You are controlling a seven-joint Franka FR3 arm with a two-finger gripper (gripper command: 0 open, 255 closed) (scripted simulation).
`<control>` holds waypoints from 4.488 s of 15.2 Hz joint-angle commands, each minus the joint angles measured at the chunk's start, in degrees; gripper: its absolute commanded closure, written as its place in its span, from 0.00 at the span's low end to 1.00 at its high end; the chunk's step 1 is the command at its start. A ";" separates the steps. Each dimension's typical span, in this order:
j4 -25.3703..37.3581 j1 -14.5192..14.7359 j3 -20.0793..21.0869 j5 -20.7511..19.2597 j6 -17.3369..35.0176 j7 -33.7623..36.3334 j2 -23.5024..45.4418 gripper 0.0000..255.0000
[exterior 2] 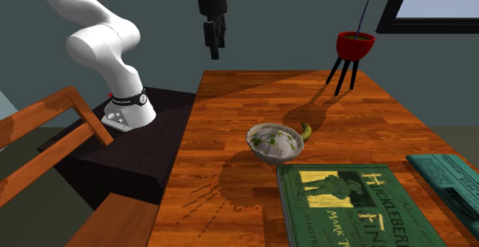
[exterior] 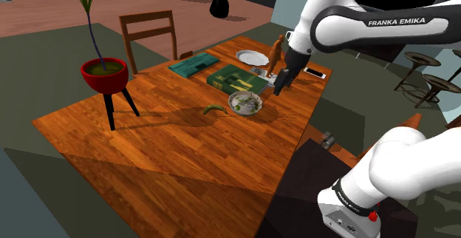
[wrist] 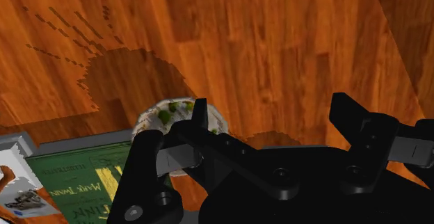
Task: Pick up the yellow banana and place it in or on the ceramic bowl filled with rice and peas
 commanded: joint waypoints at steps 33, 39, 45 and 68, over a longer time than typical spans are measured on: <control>34.85 2.26 -0.27 -9.24 41.91 -6.22 66.97 0.00; 36.33 2.22 -0.38 -9.30 43.16 -6.18 69.69 0.00; 36.33 2.22 -0.38 -9.30 43.15 -6.18 69.69 1.00; 35.35 1.77 0.35 -8.58 35.91 -7.26 61.47 1.00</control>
